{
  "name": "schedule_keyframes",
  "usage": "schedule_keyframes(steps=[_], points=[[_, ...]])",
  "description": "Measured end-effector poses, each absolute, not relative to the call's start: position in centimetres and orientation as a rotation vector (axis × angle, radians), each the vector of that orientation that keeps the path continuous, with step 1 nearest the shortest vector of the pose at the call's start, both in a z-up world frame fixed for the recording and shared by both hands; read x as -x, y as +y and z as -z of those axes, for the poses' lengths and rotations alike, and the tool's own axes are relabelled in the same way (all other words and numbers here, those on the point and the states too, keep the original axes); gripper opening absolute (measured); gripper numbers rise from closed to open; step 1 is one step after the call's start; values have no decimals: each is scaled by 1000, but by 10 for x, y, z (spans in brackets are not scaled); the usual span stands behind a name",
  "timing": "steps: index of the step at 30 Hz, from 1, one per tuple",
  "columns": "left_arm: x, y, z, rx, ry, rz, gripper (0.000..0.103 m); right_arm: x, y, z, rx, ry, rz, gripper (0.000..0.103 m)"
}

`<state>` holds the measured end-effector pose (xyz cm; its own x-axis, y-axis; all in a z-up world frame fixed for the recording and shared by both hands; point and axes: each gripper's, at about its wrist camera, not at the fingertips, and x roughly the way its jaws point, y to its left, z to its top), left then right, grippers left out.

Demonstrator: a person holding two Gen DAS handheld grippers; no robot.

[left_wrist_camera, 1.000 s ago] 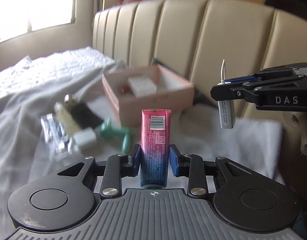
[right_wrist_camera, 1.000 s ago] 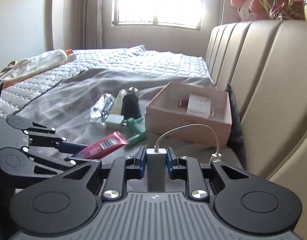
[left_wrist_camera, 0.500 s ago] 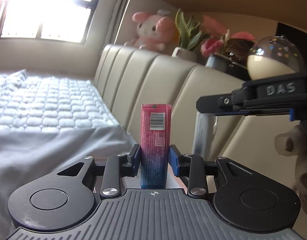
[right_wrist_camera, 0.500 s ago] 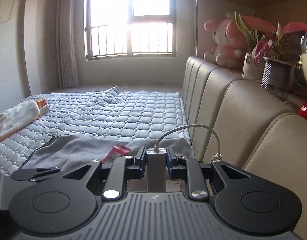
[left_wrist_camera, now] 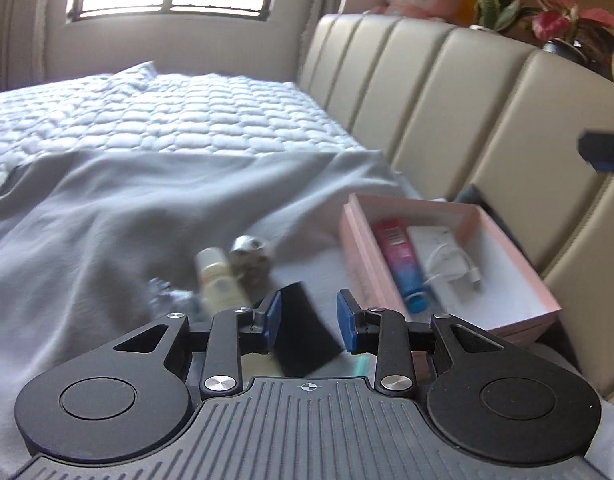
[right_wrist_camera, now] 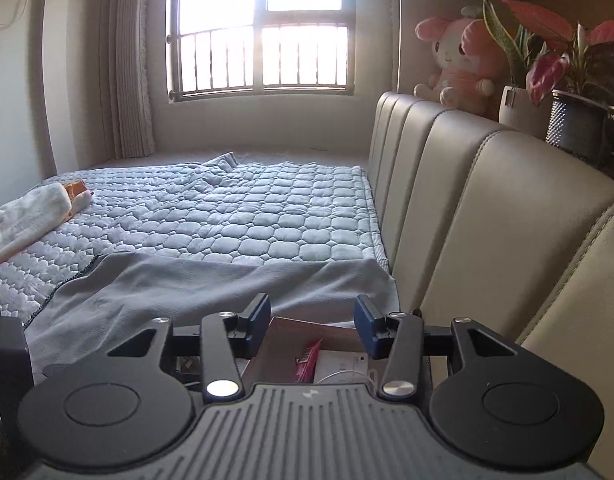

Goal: Organize rigid objects
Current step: 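Carry the toothpaste into the pink box with the left tool while the right tool drops the adapter in, then move the left tool to the white charger plug while the right tool reaches the green handle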

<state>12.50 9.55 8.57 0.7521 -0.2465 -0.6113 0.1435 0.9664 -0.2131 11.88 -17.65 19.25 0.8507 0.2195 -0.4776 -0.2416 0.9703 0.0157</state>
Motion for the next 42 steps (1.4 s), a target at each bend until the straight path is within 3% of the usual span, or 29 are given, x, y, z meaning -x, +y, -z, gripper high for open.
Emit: schedule_keyframes(steps=[10,18,20,21,22,26,28,36,42], points=[[-81,152,-72,105,643,166,33,-71,-101,-42,154,695,-407,47],[-79,139,-64,103,674,279,33,-95,-69,-2,301,719,-354,47],[-80,132,-64,98,674,299,33,-100,-75,0,278,742,-345,39],[-81,129,-64,95,675,310,33,-100,-81,-2,255,752,-356,26],[-83,124,-64,90,677,316,33,-96,-86,-5,232,749,-365,22],[-100,110,-60,114,694,297,33,-66,-106,-17,223,696,-415,18],[-112,105,-54,166,721,289,33,-51,-114,-19,240,692,-397,0],[-137,93,-30,201,808,283,32,1,-169,-9,215,701,-335,1],[-103,80,-26,108,848,431,32,11,-193,5,152,723,-304,14]])
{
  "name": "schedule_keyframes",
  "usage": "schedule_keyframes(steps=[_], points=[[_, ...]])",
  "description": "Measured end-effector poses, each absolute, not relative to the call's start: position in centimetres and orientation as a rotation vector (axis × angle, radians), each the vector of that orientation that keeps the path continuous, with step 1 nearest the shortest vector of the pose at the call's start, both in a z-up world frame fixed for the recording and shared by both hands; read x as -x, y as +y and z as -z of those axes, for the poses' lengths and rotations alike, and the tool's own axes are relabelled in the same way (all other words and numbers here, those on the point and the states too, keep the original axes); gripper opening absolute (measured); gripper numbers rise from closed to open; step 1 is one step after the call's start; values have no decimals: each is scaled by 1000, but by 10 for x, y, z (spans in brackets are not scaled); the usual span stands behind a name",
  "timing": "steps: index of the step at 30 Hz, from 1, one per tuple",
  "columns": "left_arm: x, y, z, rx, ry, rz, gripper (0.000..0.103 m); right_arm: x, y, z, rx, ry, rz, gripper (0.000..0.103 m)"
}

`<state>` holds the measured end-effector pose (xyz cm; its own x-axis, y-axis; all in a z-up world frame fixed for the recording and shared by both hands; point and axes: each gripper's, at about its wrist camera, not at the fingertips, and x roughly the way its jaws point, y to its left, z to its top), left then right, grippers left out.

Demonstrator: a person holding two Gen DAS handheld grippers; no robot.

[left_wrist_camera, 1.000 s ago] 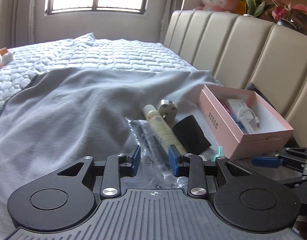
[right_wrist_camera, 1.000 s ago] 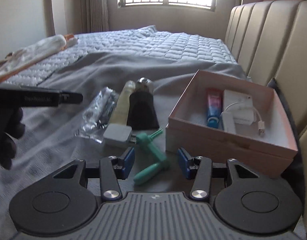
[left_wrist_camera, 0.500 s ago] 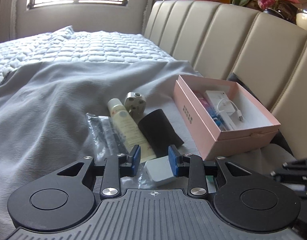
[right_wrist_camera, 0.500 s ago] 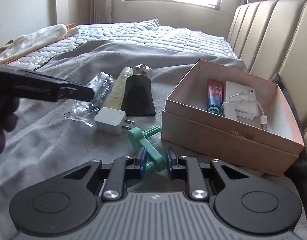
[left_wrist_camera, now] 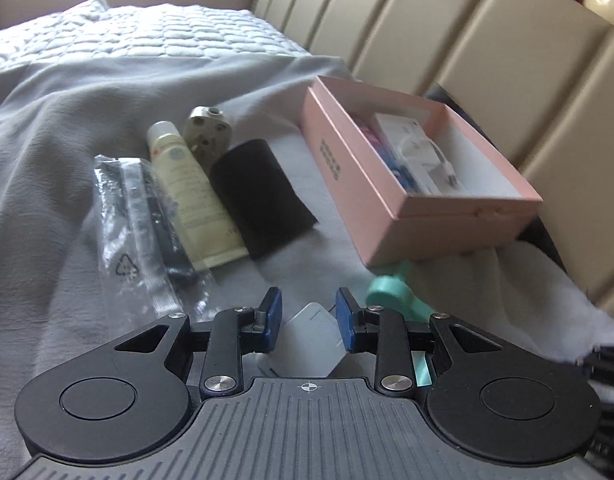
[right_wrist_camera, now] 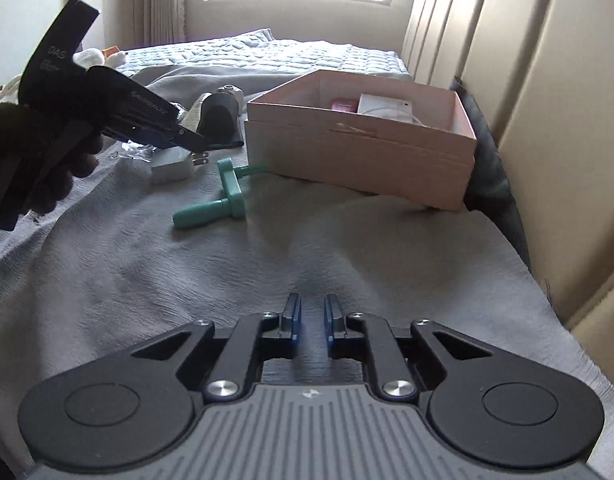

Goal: Organize rigid objects
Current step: 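Move the left tool to the white charger plug while the right tool reaches the green handle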

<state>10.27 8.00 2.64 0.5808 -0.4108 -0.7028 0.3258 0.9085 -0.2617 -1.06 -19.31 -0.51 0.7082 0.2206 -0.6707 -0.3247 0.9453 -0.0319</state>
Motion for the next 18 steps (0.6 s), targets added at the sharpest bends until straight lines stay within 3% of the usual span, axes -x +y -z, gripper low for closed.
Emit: schedule_keyframes(steps=[2,4,11,18], points=[[-83,71,-29,13,818,436,35,11,-193,4,143,714,-310,19],[-68,66,-32,-52,785,429,36,10,-188,1,139,689,-322,31],[-37,62,-42,-123,742,342,35,-13,-148,-13,161,626,-370,41],[-32,82,-48,-58,724,287,35,-74,-117,-4,-40,767,-373,48]])
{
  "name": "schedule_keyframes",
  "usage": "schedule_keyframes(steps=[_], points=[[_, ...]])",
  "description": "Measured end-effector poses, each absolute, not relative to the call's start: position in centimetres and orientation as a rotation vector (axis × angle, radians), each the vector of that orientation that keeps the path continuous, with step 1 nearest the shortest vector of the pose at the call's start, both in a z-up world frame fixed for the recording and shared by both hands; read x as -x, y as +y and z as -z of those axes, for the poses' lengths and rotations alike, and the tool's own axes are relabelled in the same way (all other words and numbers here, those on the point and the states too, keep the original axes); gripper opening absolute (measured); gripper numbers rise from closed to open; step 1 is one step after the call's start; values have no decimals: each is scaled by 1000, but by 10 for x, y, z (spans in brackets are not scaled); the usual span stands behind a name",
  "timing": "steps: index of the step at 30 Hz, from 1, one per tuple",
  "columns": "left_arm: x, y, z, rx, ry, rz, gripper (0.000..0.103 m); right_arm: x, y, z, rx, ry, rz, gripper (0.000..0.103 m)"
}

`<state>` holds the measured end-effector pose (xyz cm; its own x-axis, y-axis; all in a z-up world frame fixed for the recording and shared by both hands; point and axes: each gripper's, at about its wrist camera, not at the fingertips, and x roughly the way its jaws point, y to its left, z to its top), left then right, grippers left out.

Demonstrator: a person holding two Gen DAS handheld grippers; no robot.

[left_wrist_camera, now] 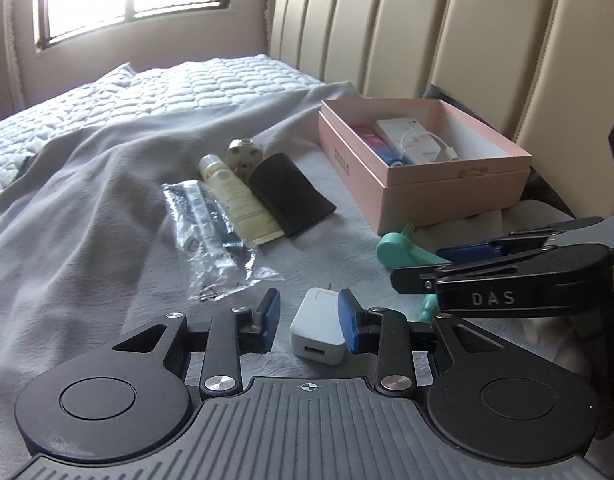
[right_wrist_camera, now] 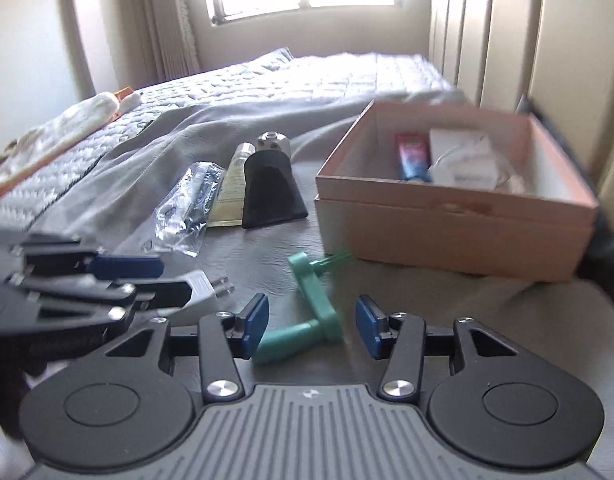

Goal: Organize rigid objects
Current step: 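Move the left tool to the white charger plug while the right tool reaches the green handle, then grasp the white charger plug with the left tool while the right tool grasps the green handle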

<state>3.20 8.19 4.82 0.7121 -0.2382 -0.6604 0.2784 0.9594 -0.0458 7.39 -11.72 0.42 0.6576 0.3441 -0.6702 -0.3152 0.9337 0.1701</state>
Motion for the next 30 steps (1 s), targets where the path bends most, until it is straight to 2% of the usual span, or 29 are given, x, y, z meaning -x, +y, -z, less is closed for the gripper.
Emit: schedule_keyframes(steps=[4,5,7,10,19,20,22,24,30], points=[[-29,88,-50,-40,712,281,35,-81,-112,8,-74,800,-362,48],[-28,90,-50,-30,705,280,35,-76,-110,7,-44,791,-378,45],[-27,94,-51,-2,690,281,35,-63,-110,4,39,772,-400,27],[-27,100,-52,40,681,285,35,-43,-123,-2,100,749,-403,10],[-29,81,-43,-37,713,322,35,0,-179,-7,194,692,-279,11],[-30,77,-40,-53,723,322,35,3,-185,-7,174,702,-286,12],[-32,70,-35,-91,729,311,36,9,-192,-4,154,713,-285,28],[-34,63,-33,-121,729,299,38,13,-194,-1,152,711,-276,37],[-43,59,-29,-118,742,269,42,27,-188,12,210,690,-271,40]])
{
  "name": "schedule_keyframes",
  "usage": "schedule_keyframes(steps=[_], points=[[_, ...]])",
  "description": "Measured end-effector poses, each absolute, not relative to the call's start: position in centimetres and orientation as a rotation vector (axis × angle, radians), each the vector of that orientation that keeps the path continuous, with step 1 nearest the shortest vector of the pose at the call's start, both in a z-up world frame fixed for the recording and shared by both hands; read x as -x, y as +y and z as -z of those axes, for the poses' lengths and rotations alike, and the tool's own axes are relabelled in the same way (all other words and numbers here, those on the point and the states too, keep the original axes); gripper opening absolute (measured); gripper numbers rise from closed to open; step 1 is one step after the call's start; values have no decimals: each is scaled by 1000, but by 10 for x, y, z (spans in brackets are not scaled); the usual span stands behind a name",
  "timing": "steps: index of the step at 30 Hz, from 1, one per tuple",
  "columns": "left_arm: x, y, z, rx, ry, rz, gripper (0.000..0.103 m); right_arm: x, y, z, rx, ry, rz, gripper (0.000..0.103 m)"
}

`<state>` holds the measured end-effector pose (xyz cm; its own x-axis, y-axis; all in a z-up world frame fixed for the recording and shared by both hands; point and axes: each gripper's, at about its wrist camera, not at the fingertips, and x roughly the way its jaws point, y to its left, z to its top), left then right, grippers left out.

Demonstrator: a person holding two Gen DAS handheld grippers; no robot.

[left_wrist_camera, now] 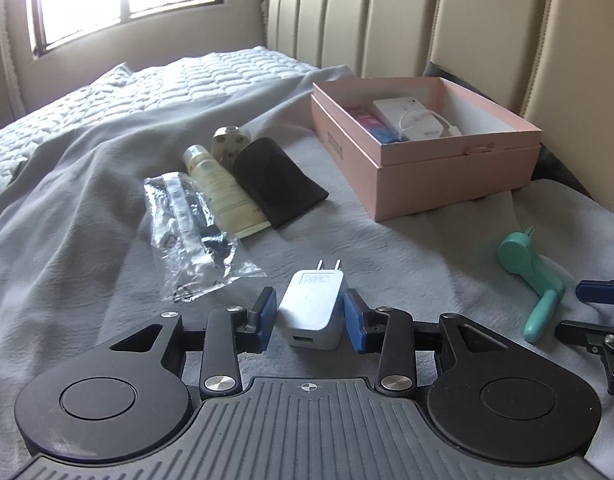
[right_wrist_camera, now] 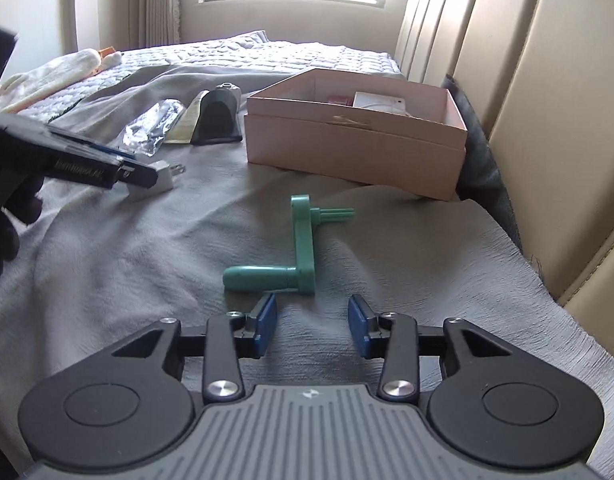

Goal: Organize rigid objects
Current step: 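Grasp the white charger plug with the left tool while the right tool grasps the green handle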

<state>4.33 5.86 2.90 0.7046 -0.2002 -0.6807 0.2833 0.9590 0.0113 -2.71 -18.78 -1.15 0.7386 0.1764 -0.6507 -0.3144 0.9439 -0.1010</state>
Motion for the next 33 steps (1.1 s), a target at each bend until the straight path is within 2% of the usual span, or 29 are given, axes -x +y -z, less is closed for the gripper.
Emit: schedule_keyframes(steps=[5,7,11,13,15,21,23,24,26,28,30,33], points=[[-50,64,-27,-82,761,271,46,30,-176,2,234,648,-310,42],[-55,66,-23,-63,794,242,43,27,-169,-5,258,618,-306,46],[-59,69,-14,-27,801,235,41,9,-158,-18,291,557,-272,48],[-60,69,-14,-25,805,232,41,-9,-152,-21,296,563,-276,57],[-61,70,-15,-11,812,232,41,-28,-147,-20,298,594,-274,60],[-60,78,-13,44,813,246,41,-72,-152,2,233,729,-245,60],[-59,77,-13,33,807,247,41,-72,-158,4,196,740,-245,55],[-58,76,-13,30,804,245,41,-67,-161,5,184,732,-252,46],[-57,74,-12,11,792,242,42,-57,-161,4,222,713,-266,43],[-55,72,-12,5,782,242,39,-42,-155,3,308,679,-267,42],[-54,72,-13,15,779,237,27,-27,-155,-2,319,663,-283,42],[-49,74,-17,38,789,243,24,-13,-163,-15,247,664,-317,42]])
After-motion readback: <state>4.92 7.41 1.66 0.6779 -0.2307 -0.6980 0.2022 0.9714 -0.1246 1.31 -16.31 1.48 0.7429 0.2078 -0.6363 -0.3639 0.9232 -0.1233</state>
